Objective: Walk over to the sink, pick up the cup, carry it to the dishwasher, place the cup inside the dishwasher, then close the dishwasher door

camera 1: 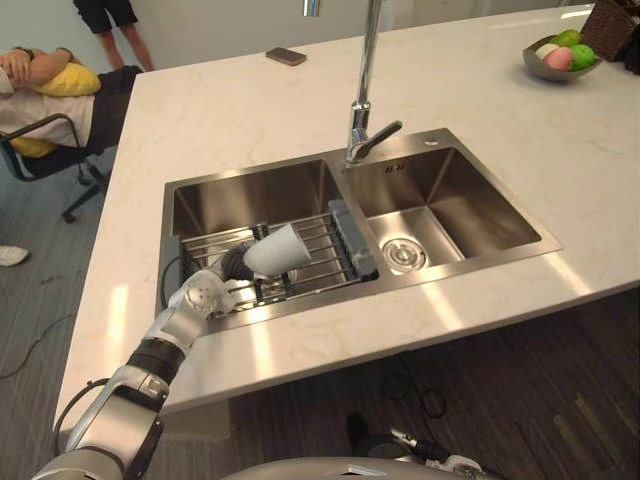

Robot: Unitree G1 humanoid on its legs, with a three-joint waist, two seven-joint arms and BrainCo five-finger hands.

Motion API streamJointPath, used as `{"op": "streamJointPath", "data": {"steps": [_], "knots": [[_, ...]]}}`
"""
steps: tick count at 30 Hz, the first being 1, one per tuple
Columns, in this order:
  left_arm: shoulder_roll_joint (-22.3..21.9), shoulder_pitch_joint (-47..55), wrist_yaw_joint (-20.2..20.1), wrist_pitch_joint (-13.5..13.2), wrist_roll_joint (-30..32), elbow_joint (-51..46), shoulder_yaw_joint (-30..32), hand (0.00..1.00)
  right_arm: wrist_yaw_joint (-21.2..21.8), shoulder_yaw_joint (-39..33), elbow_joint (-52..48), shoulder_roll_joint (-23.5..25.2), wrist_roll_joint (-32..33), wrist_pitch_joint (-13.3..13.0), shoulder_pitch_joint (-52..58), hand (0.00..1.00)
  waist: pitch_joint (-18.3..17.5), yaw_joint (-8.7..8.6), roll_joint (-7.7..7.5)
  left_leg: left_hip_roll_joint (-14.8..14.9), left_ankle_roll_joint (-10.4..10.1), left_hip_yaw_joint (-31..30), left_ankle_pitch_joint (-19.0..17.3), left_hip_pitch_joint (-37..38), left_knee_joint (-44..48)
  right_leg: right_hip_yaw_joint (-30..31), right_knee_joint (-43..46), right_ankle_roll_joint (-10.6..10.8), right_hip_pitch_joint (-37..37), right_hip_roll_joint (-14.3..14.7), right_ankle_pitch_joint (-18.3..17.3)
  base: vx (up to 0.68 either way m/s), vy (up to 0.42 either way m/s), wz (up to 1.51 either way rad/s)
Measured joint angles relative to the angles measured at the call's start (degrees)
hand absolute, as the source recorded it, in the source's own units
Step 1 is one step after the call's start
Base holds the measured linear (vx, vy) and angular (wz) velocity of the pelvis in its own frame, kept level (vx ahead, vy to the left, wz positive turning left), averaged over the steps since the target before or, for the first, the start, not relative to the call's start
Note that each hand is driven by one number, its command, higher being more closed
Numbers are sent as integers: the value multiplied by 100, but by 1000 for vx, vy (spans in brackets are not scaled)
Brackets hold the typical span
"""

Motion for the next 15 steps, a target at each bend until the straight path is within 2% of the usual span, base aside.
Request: {"op": "streamJointPath", "data": {"steps": [4,9,10,15], "knots": [[7,360,351,2,-787,-645,497,100,-3,-55,41,19,49,-33,35,0,13,152,-52,-4,12,-115,29,-1,3,-146,0,2,58,-22,-1,-8,-5,13],[-10,637,677,-20,-1309,-1516,1025,100,-16,-156,99,73,55,-73,81,0,-17,293,-166,-37,37,-265,97,-75,3,-285,-3,-3,77,-82,3,-40,-8,16],[-50,740,758,-33,-1498,-1849,1218,100,-17,-162,136,82,57,-77,92,0,-20,359,-200,-49,46,-265,108,-83,4,-286,-7,-15,76,-96,14,-58,-2,1],[-271,1207,991,-150,-2162,-2927,1693,100,-20,-221,194,160,59,-116,160,0,-89,463,-309,-79,60,-266,112,-90,-1,-288,-40,-14,93,-121,18,-29,3,0]]}}
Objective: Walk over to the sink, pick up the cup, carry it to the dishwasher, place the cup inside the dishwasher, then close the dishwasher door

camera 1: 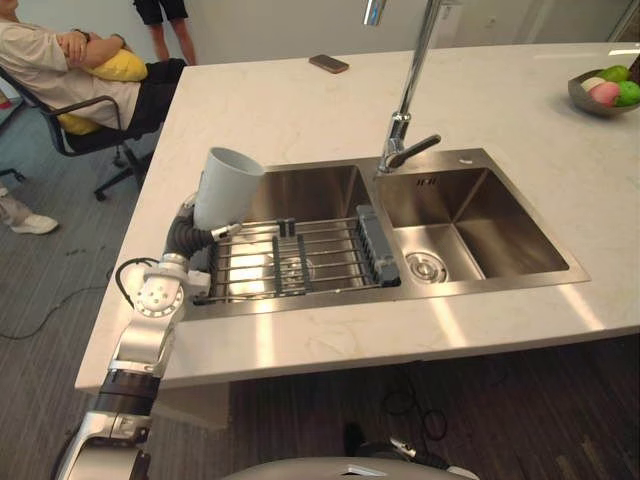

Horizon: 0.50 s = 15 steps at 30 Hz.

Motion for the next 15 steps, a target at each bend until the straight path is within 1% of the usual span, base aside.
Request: {"op": "streamJointPath", "data": {"steps": [2,5,6,7,8,10,12,15], "knots": [[-143,201,105,-184,-164,-436,162,100,1,-11,4,21,98,-65,56,0,-31,64,-49,-15,9,-15,0,-4,-2,-14,0,2,1,-16,1,3,6,2],[-250,465,114,-437,-348,-831,433,100,5,-42,5,51,125,-85,86,0,-50,75,-74,-48,33,-127,17,-19,-2,-132,0,6,7,-57,-1,25,12,15],[-250,527,118,-474,-371,-911,467,100,6,-45,5,50,127,-86,90,0,-51,93,-74,-54,38,-137,21,-26,-1,-141,-1,7,7,-65,0,14,14,13],[-261,649,119,-546,-443,-1050,536,100,7,-49,10,46,129,-83,98,0,-52,162,-75,-61,43,-140,24,-26,-1,-142,-1,10,7,-74,2,-1,13,3],[-281,713,123,-588,-451,-1124,582,100,7,-48,10,46,130,-84,100,0,-55,181,-80,-65,46,-144,26,-28,-1,-146,-1,12,7,-78,3,-33,11,4],[-531,831,199,-762,-506,-1332,697,100,6,-61,59,53,200,-159,155,0,-128,291,-120,-90,54,-211,29,-173,48,-186,0,15,-33,-108,6,-36,5,13],[-663,897,223,-886,-577,-1424,710,100,5,-63,77,69,318,-194,191,0,-162,332,-157,-104,63,-304,32,-249,103,-269,0,16,-32,-136,8,-22,-2,20],[-756,1036,222,-977,-748,-1638,766,100,2,-67,110,92,461,-191,190,0,-195,415,-190,-130,75,-333,32,-303,177,-280,1,34,-34,-161,36,-38,0,6]]}}
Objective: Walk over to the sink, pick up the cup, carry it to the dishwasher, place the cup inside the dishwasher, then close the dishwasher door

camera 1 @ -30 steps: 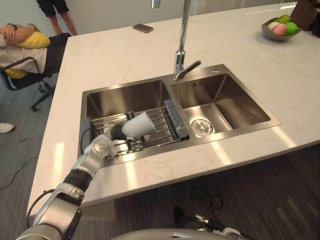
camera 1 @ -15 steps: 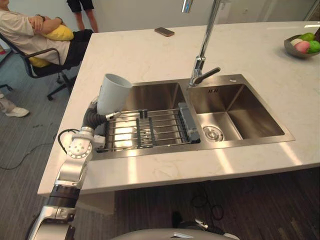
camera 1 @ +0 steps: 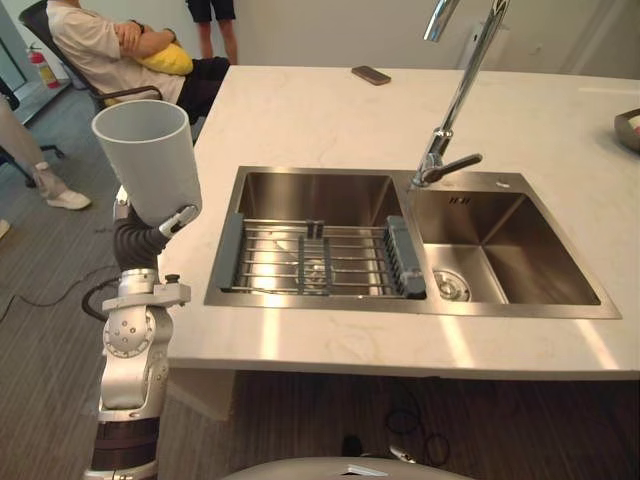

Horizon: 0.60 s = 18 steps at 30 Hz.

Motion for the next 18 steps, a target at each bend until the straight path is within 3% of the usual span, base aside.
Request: {"op": "streamJointPath", "data": {"steps": [5,18], "knots": [[-148,122,45,-60,-151,-336,113,100,-6,-94,125,22,327,8,14,0,-43,63,-24,-13,19,-27,3,-49,37,-10,-1,-1,-9,-23,49,-58,-8,2],[-191,156,268,-84,-152,-389,221,100,-207,-92,133,30,430,10,73,0,-147,68,-14,-11,3,-30,82,-114,17,-5,0,-32,-84,-19,91,-8,-4,0]]}}
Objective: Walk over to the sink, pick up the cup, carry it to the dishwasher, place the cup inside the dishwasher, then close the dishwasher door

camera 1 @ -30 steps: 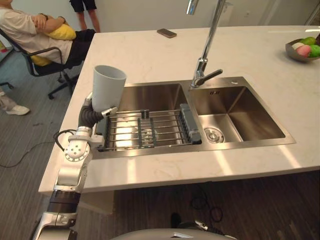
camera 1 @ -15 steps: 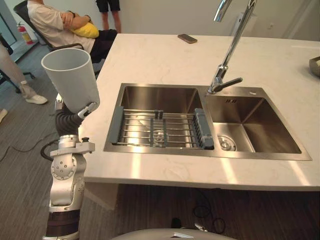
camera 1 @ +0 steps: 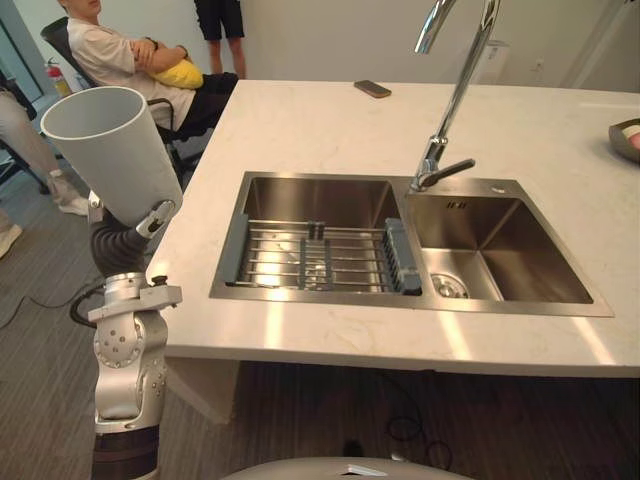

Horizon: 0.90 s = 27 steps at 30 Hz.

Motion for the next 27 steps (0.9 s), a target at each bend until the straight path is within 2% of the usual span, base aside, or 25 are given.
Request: {"op": "streamJointPath", "data": {"steps": [15,23,27], "knots": [[-131,0,-6,1,-106,2,-16,100,-46,-106,16,46,9,-75,64,0,-65,41,20,-2,1,62,-1,7,-3,59,10,-3,-20,4,37,0,0,0],[-422,0,-148,-44,-509,44,-167,100,-174,-220,-78,140,899,-45,213,0,-33,-19,48,-13,8,130,-6,35,46,165,-1,-10,-22,20,80,-12,-1,-5],[-401,2,-184,-137,-681,340,-152,100,-183,-255,-328,181,1127,-36,291,0,-7,-52,81,0,-5,238,-65,156,13,249,-4,3,14,76,42,-32,-21,-15]]}}
